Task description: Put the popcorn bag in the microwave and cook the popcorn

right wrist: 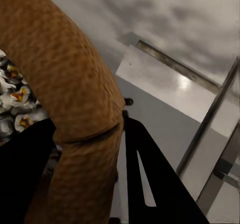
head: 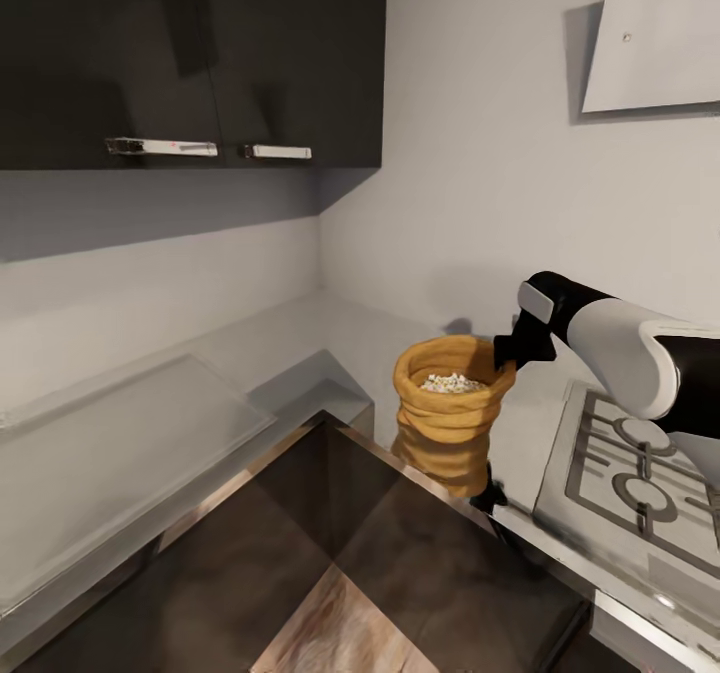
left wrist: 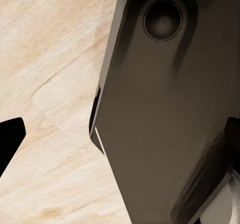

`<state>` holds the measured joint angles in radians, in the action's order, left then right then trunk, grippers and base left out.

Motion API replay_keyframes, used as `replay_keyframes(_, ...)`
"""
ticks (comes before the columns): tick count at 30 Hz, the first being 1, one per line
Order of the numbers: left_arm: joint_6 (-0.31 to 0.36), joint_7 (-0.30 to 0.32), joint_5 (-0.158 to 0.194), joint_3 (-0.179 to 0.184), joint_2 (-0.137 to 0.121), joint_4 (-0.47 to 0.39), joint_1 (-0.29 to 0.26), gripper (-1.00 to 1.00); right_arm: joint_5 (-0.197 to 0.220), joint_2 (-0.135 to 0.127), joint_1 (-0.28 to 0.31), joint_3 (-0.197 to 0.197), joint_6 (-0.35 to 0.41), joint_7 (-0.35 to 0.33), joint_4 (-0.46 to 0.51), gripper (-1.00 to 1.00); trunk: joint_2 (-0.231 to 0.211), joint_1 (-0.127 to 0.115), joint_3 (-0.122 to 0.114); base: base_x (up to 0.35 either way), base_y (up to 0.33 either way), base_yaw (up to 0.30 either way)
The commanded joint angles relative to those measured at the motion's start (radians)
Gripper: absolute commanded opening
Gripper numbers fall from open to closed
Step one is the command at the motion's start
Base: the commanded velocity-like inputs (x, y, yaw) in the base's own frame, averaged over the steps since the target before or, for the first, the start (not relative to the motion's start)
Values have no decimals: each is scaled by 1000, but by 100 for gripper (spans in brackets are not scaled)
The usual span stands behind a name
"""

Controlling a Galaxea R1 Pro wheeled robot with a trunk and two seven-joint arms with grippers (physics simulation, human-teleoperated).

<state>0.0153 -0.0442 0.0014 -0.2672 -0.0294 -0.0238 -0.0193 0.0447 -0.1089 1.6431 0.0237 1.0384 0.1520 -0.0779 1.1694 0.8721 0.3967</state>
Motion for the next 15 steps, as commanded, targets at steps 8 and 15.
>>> replay_keyframes(8,2,-2,0,-3,0,-1,-1,100,6,-3,1,16,2,8,-2,-100,1,0,-12,-318,0,0)
replay_keyframes(15,2,-2,0,-3,0,-1,0,100,6,-19,1,18,2,8,-2,-100,1,0,-23,-339,0,-38)
